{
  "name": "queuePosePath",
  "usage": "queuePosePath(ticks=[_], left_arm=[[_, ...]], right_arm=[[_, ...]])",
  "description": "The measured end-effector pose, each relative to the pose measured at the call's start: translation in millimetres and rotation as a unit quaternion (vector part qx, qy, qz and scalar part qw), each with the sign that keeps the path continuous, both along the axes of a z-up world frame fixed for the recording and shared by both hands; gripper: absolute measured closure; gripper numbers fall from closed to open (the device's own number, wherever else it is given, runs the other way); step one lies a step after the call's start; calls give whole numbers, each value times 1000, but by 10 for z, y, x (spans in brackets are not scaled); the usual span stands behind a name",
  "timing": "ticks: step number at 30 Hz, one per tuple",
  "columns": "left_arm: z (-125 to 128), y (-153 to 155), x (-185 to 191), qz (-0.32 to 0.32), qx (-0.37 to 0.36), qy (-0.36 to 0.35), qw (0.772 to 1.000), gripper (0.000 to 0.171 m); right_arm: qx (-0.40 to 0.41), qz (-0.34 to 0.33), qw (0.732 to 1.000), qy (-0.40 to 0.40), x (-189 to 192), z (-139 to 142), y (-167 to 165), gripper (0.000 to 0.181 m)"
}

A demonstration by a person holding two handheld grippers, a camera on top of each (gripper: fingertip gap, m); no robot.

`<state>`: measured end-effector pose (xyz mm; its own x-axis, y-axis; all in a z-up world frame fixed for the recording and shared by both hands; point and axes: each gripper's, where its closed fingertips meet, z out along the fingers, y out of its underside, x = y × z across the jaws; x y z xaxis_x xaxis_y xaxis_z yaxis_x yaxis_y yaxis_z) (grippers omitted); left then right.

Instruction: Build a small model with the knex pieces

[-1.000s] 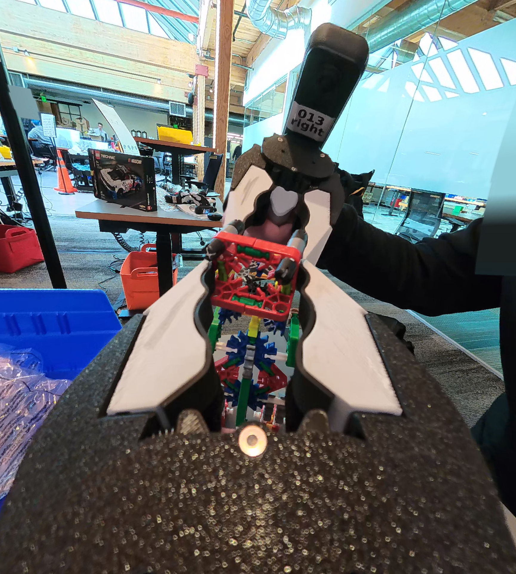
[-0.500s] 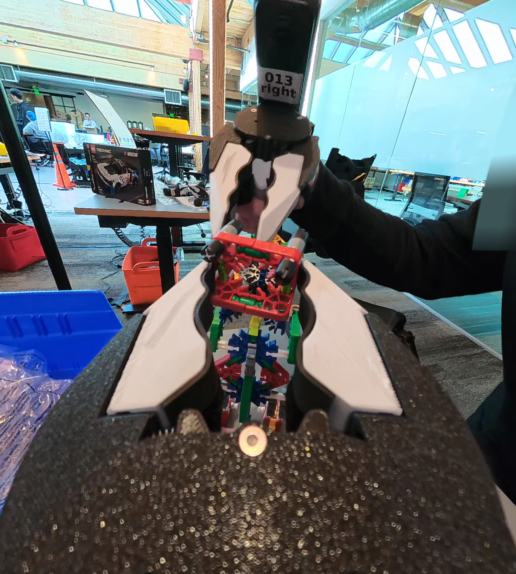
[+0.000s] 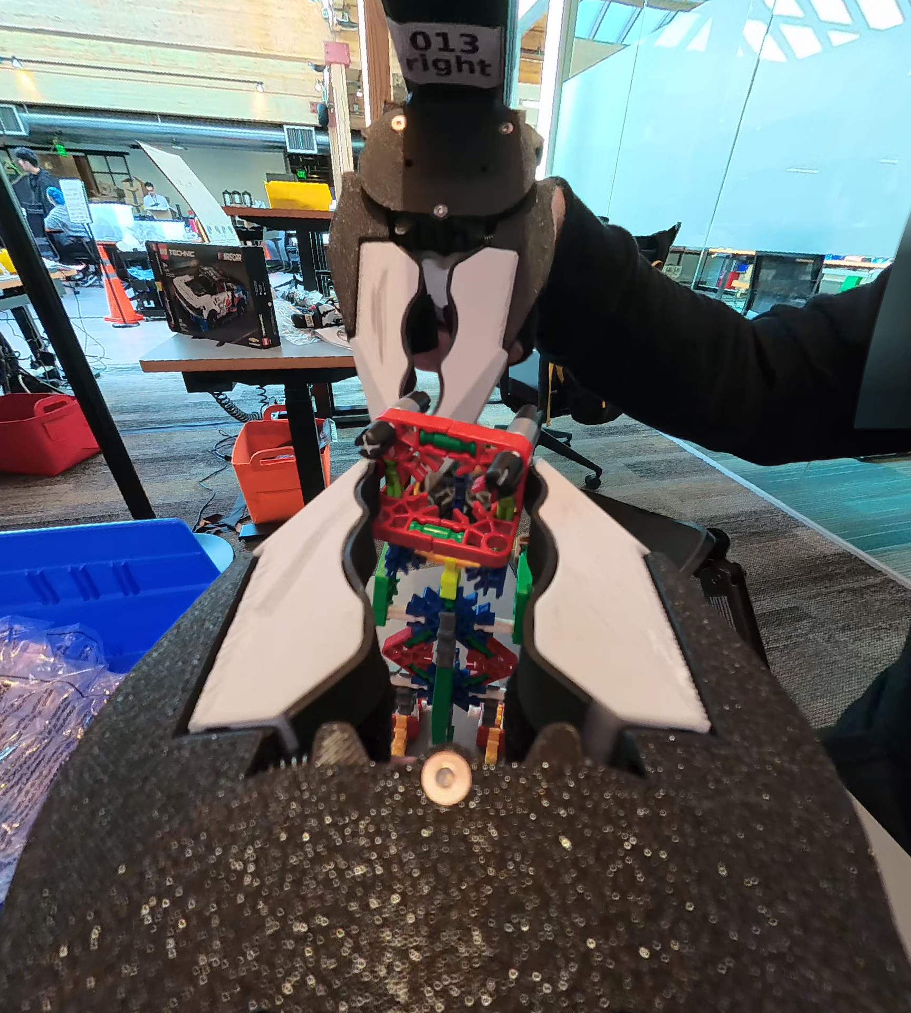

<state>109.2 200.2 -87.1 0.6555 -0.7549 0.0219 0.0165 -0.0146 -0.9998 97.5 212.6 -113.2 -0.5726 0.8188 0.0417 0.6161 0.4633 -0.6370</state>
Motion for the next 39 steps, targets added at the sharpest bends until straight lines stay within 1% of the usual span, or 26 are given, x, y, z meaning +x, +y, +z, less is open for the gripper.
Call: queuePosePath(ticks=[2,9,15,21,25,27,32,37,39], left_arm=[[3,-11,14,-4,0,1,1000,122],[0,-8,4,-4,0,-4,1000,122],[-1,-11,-35,0,-4,-5,1000,122],[6,-9,-104,17,-6,3,1000,122],[10,-12,-164,31,-5,20,999,123],[7,-16,-174,35,-5,27,999,125],[12,-28,-158,27,-4,21,999,137],[25,-17,-167,27,-5,9,1000,157],[23,-5,-180,29,-7,2,1000,162]], right_arm=[[-5,-7,1000,-4,-10,-37,5,172],[-5,-12,1000,16,-31,-48,-9,180],[-29,-23,997,65,-69,13,-21,181],[-21,-38,994,103,-80,66,-4,181],[-8,-44,993,106,-49,68,12,181],[-3,-48,993,107,-35,74,24,181],[4,-53,993,103,-23,43,35,181],[-4,-63,992,107,7,56,79,181],[-6,-64,992,111,21,60,82,181]])
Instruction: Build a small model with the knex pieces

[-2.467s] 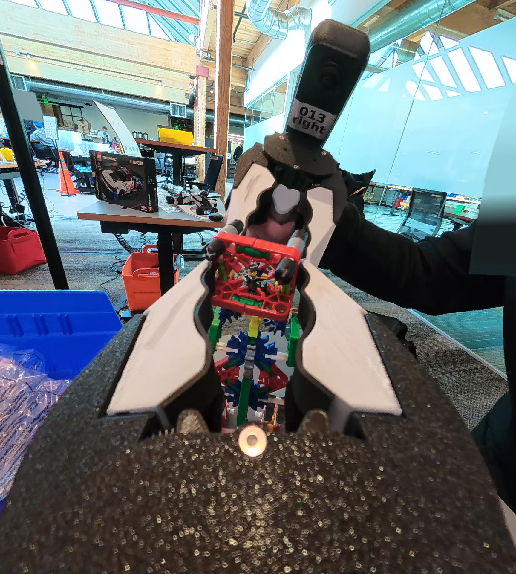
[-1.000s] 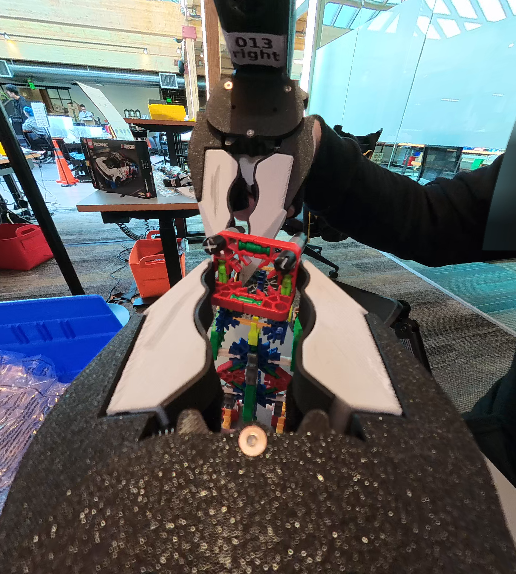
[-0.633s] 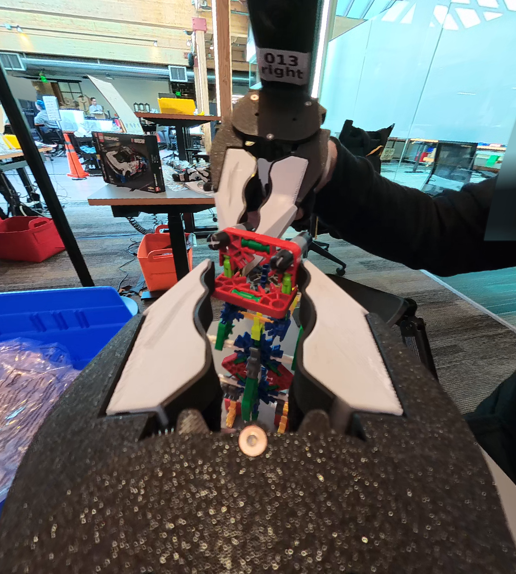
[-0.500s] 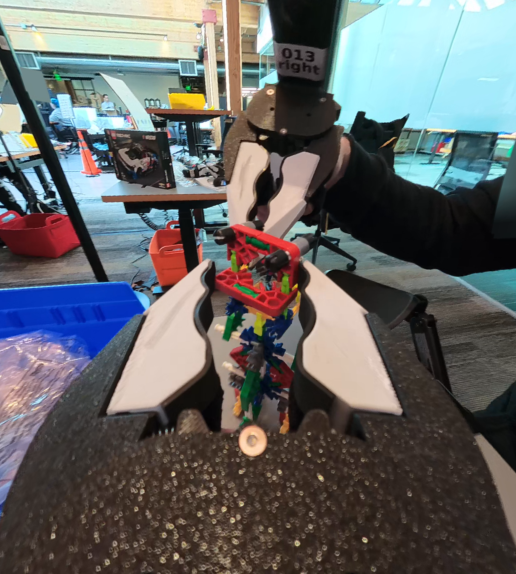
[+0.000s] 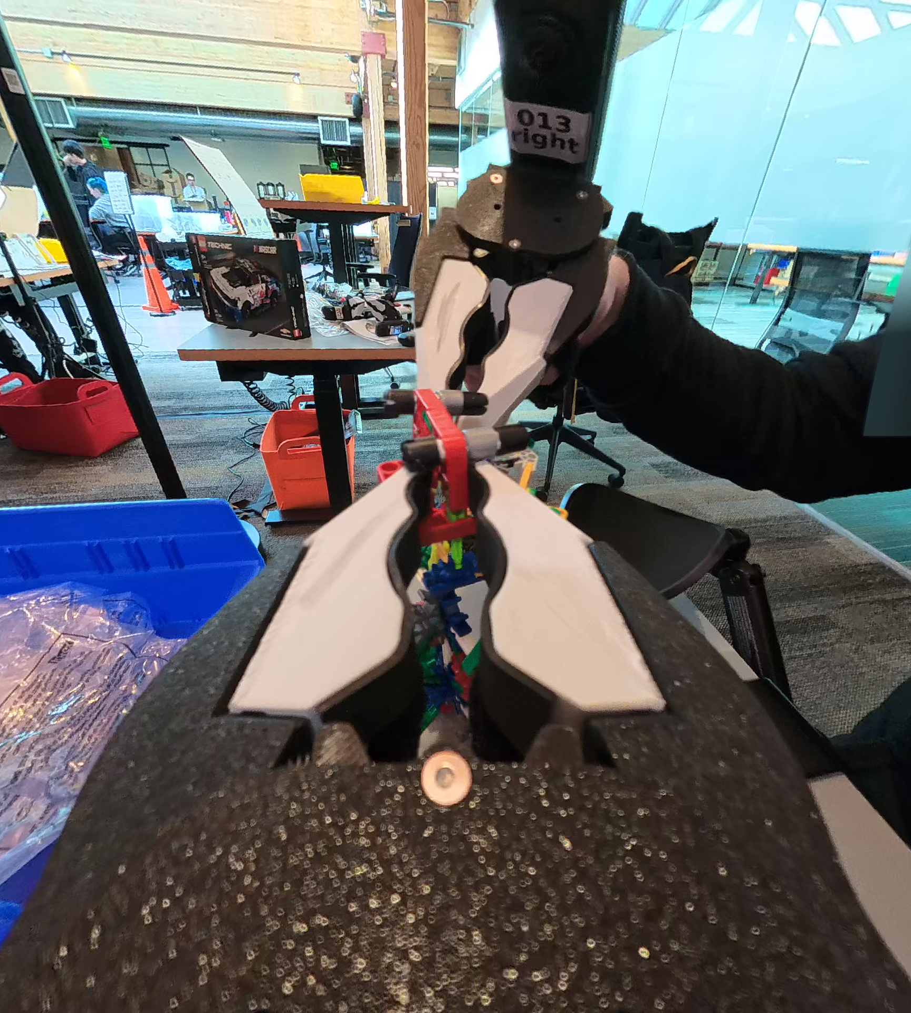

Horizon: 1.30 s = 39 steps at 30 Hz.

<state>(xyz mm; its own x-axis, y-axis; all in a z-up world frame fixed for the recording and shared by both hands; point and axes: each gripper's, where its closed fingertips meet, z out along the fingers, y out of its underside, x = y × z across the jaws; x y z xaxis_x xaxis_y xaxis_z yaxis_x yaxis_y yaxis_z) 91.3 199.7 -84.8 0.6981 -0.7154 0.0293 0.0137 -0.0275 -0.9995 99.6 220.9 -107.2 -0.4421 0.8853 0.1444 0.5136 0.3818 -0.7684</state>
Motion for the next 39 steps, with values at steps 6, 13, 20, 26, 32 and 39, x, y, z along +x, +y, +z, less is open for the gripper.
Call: queuePosePath(ticks=[6,13,20,26,32,39], left_arm=[[11,21,-24,-1,-4,-23,1000,169],[22,56,-23,-8,-19,-59,998,168],[26,99,-34,-8,-34,-87,996,169],[28,113,-49,-5,-33,-95,995,169],[27,82,-6,-20,-26,-96,995,153],[-1,116,12,-13,-25,-90,996,161]], right_arm=[[-10,2,1000,8,32,-13,-36,181],[-10,-11,1000,22,53,-16,-13,181],[7,-23,999,33,104,-2,19,181],[-9,-25,999,46,197,95,52,181],[2,-35,998,46,130,90,61,181],[-2,-28,999,44,84,109,35,181]])
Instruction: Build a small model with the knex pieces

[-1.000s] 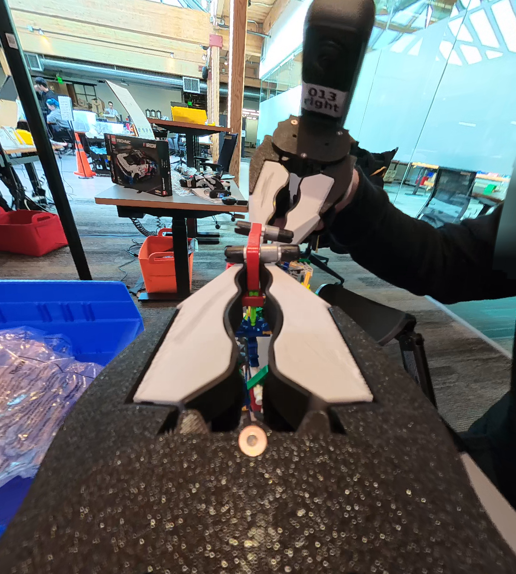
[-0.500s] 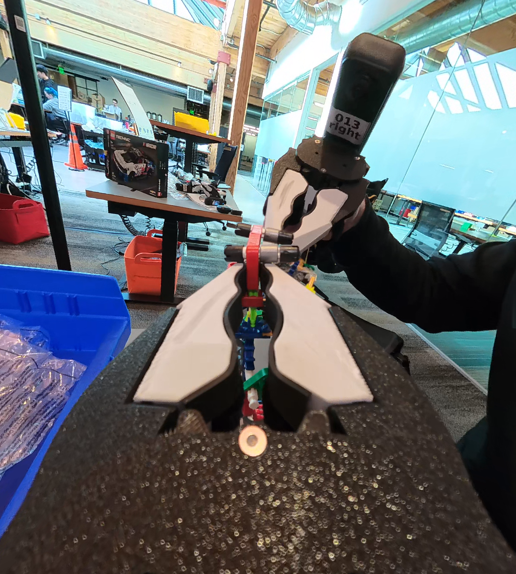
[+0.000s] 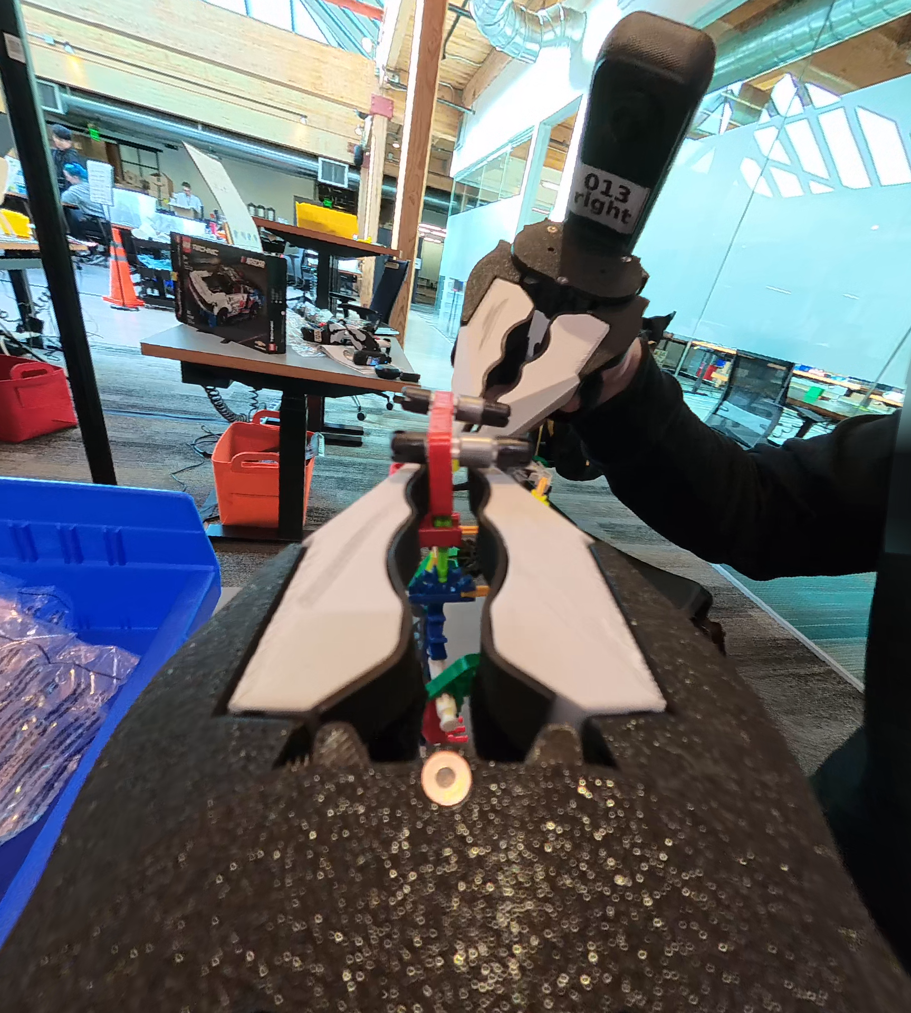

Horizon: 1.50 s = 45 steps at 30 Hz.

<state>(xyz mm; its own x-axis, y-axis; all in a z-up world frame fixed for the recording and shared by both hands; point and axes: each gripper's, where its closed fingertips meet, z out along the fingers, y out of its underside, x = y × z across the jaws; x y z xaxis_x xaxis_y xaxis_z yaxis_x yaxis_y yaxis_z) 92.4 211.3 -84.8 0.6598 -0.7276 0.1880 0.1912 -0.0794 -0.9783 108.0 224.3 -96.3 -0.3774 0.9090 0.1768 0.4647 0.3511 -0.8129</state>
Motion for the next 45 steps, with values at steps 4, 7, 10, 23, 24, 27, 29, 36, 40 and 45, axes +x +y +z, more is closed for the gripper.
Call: queuePosePath(ticks=[4,7,10,23,24,27,29,36,40,45], left_arm=[[-1,7,9,3,3,5,1000,164],[4,9,19,3,8,2,1000,164],[2,16,11,5,10,0,1000,164],[8,34,-1,12,24,-8,1000,169],[9,33,-2,11,23,-9,1000,169],[11,31,-4,8,22,-11,1000,169],[9,34,4,7,20,-12,1000,169],[8,28,25,6,22,-5,1000,169],[5,25,43,7,23,5,1000,170],[1,15,23,9,22,12,1000,169]], right_arm=[[4,-1,1000,-6,-11,1,13,181],[9,-2,1000,-9,-24,4,19,181],[14,-1,1000,-15,-25,-9,21,181],[55,34,997,-51,-23,0,24,181],[61,37,996,-53,-24,2,23,181],[82,48,994,-63,-18,1,28,181],[97,56,991,-72,-9,-2,34,181],[128,74,982,-116,9,-10,39,181],[147,82,977,-130,13,9,24,181],[148,82,976,-138,-11,2,12,181]])
